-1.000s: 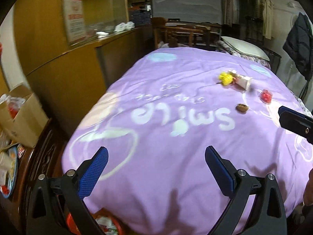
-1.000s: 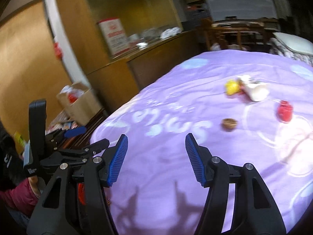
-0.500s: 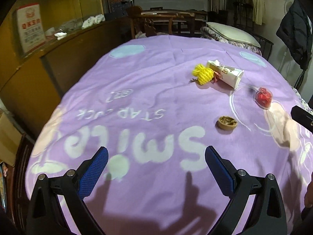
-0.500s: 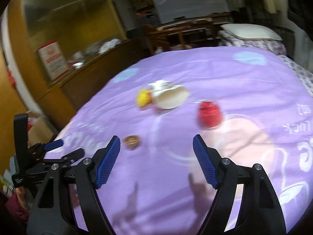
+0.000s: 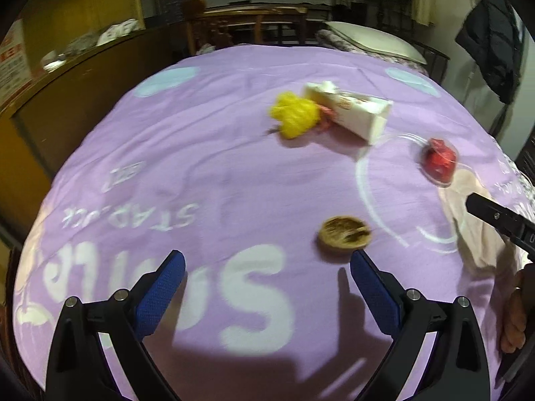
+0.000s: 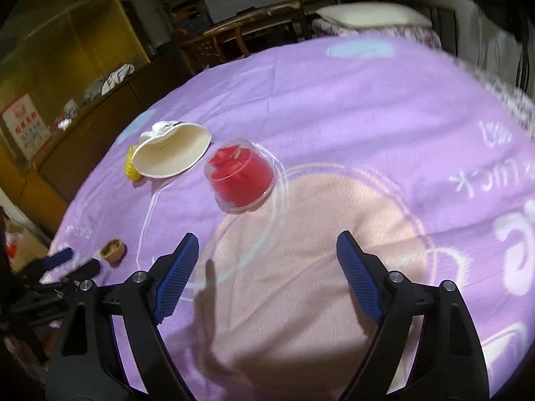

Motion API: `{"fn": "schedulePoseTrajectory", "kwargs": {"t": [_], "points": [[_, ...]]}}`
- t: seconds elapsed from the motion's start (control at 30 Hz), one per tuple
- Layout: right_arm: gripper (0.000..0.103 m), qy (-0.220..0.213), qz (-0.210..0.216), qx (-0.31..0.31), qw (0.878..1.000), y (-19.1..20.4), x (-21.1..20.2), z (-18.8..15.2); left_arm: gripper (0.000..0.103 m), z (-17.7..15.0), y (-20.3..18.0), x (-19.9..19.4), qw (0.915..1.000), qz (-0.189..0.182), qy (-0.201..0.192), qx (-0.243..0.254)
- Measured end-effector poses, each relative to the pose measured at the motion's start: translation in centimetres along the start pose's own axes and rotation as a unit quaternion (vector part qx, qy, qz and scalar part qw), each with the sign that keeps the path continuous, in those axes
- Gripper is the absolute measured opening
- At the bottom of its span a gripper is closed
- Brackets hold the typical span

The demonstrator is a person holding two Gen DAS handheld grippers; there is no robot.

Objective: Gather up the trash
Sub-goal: 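Move both tools back over the bed toward the walnut shell and jelly cup, then grasp the walnut shell with the left tool while the right tool grasps the red jelly cup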

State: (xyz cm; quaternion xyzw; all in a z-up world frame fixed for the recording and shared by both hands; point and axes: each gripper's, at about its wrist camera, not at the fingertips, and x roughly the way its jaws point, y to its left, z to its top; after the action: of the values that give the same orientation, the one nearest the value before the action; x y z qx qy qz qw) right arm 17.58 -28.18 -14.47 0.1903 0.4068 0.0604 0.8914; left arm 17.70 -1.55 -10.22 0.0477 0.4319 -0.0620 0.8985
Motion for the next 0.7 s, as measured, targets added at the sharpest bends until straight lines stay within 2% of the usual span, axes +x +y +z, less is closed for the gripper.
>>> {"fn": "schedulePoseTrajectory", "kwargs": {"t": [0.2,0.53,0.7], "points": [[0.088,-0.004,0.028,0.023,0.999,-0.7,0.1,0.1,0.097,0.8,-2.4,2.7,0.9996,-0.021,0.013,0.013],[0.091,-0.002,0.026,0.018,0.999,-0.3,0.2,0.1,0.097,1.1,-3.2,3.5,0.9997,-0.003,0.0,0.023],[0.091,-0.002,0.021,0.015,1.0,-0.1,0.4,0.1,0.082,0.6,-4.2,2.8,0.9987,0.003,-0.018,0.047]]}}
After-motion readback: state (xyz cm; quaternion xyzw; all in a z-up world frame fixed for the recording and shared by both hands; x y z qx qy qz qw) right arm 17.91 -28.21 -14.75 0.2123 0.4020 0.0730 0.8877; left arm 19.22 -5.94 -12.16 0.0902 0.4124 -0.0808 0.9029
